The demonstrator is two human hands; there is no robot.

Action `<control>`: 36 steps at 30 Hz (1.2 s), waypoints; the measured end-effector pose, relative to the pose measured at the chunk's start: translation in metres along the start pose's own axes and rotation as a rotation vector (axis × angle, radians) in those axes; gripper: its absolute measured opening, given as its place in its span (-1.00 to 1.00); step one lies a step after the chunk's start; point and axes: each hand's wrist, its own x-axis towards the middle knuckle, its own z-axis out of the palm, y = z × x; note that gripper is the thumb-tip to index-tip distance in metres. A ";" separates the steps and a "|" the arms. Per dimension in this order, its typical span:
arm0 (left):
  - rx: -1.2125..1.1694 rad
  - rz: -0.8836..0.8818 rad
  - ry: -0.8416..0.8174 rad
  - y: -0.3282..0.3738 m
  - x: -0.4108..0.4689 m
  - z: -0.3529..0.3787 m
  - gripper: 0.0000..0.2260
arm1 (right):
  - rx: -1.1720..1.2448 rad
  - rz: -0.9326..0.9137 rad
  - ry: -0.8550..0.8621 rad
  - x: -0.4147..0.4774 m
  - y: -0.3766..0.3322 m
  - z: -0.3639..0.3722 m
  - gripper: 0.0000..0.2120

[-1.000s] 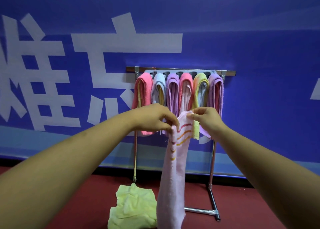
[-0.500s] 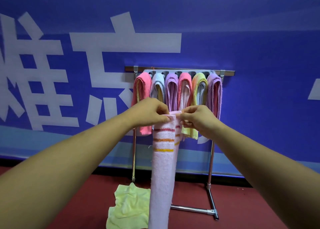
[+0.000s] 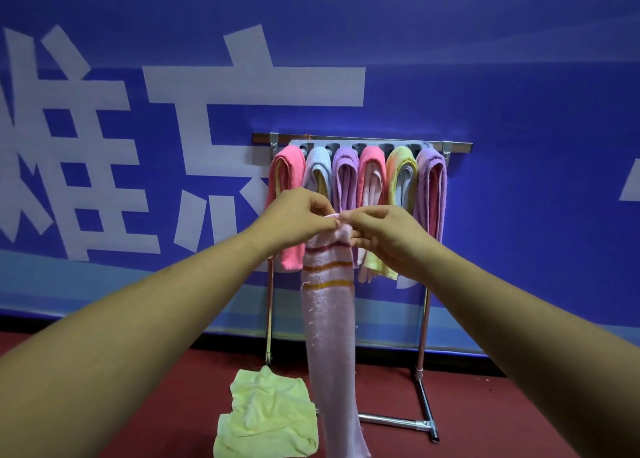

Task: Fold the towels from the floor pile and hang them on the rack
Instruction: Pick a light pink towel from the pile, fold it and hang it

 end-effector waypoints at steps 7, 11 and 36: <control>0.117 0.031 -0.040 -0.004 0.001 -0.002 -0.80 | -0.243 -0.133 0.095 -0.007 -0.005 -0.004 -0.87; 0.140 -0.005 -0.154 -0.008 -0.005 -0.008 -0.69 | -0.312 -0.108 0.171 -0.009 0.000 -0.010 -0.89; -0.797 -0.235 0.316 0.006 -0.010 0.033 -0.93 | 0.308 0.108 0.052 -0.017 0.036 0.006 -0.71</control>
